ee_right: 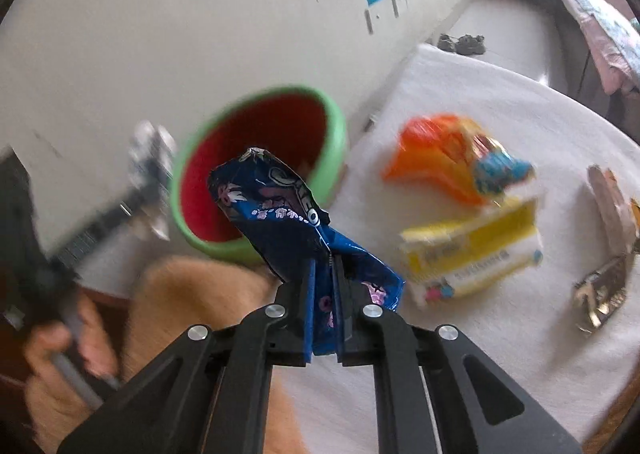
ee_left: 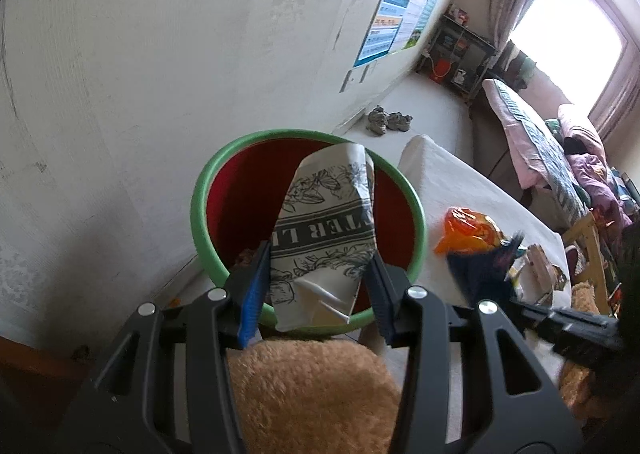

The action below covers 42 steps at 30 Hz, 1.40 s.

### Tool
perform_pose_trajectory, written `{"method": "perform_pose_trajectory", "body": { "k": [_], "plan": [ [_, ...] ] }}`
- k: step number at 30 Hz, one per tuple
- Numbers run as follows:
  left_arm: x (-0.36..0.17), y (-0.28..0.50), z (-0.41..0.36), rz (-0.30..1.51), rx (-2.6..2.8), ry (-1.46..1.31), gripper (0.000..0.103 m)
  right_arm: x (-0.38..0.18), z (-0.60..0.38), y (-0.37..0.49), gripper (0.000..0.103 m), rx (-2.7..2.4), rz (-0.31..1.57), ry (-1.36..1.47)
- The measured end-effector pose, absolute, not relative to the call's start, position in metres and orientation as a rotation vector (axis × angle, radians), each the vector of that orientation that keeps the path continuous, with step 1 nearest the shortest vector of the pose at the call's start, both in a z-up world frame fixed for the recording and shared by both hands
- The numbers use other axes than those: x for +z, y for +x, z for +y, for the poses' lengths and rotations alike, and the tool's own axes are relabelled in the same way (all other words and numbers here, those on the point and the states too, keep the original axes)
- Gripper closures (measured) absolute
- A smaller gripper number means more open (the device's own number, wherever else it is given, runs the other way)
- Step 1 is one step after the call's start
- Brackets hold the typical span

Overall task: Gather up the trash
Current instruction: 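Open both tools to drop the cup and blue wrapper into the bin, then reach the left tool to the yellow box while the right tool reaches the dark cigarette pack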

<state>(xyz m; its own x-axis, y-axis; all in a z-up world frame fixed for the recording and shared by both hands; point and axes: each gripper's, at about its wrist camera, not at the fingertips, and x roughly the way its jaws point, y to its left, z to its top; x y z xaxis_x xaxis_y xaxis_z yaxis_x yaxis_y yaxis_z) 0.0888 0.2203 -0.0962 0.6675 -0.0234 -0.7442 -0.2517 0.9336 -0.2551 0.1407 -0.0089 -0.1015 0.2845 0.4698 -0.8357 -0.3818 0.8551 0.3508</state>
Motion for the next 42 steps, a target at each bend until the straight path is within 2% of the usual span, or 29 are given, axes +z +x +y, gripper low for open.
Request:
{"method": "perform_pose_trajectory", "body": {
  "k": [4, 6, 7, 8, 9, 10, 16, 19, 24, 28, 32, 37, 40, 42],
  "plan": [
    [-0.099, 0.1, 0.221, 0.851, 0.149, -0.333, 0.059, -0.086, 0.027, 0.161, 0.096, 0.586, 1.13, 0.13],
    [-0.101, 0.104, 0.223, 0.854, 0.169, -0.324, 0.045, -0.078, 0.035, 0.166, 0.091, 0.589, 1.119, 0.155],
    [-0.102, 0.105, 0.224, 0.856, 0.171, -0.33, 0.032, -0.077, 0.039, 0.17, 0.084, 0.589, 1.116, 0.174],
    [-0.104, 0.104, 0.226, 0.857, 0.173, -0.338, 0.027, -0.077, 0.041, 0.173, 0.064, 0.597, 1.118, 0.199],
    [-0.105, 0.103, 0.227, 0.859, 0.172, -0.35, 0.027, -0.076, 0.042, 0.175, 0.057, 0.593, 1.115, 0.214],
    [-0.107, 0.102, 0.227, 0.862, 0.168, -0.358, 0.027, -0.075, 0.041, 0.174, 0.054, 0.59, 1.108, 0.219],
    [-0.116, 0.095, 0.222, 0.884, 0.138, -0.359, 0.027, -0.065, 0.001, 0.166, 0.053, 0.582, 1.093, 0.198],
    [-0.112, 0.094, 0.215, 0.877, 0.123, -0.347, 0.027, -0.058, -0.052, 0.158, 0.044, 0.492, 1.054, 0.125],
    [-0.105, 0.093, 0.188, 0.873, 0.062, -0.325, 0.027, -0.058, -0.153, 0.148, 0.043, 0.257, 1.031, 0.142],
    [-0.101, 0.097, 0.154, 0.877, 0.001, -0.298, 0.027, -0.08, -0.23, 0.14, 0.035, 0.055, 1.06, 0.227],
    [-0.1, 0.097, 0.112, 0.88, -0.063, -0.238, 0.027, -0.118, -0.279, 0.136, 0.031, -0.059, 1.147, 0.421],
    [-0.108, 0.095, 0.057, 0.889, -0.164, -0.111, 0.027, -0.147, -0.289, 0.148, 0.029, -0.107, 1.215, 0.591],
    [-0.109, 0.092, 0.049, 0.884, -0.176, -0.084, 0.027, -0.15, -0.275, 0.158, 0.015, -0.127, 1.204, 0.521],
    [-0.109, 0.091, 0.051, 0.879, -0.17, -0.092, 0.025, -0.158, -0.269, 0.166, 0.015, -0.143, 1.214, 0.477]
  ]
}}
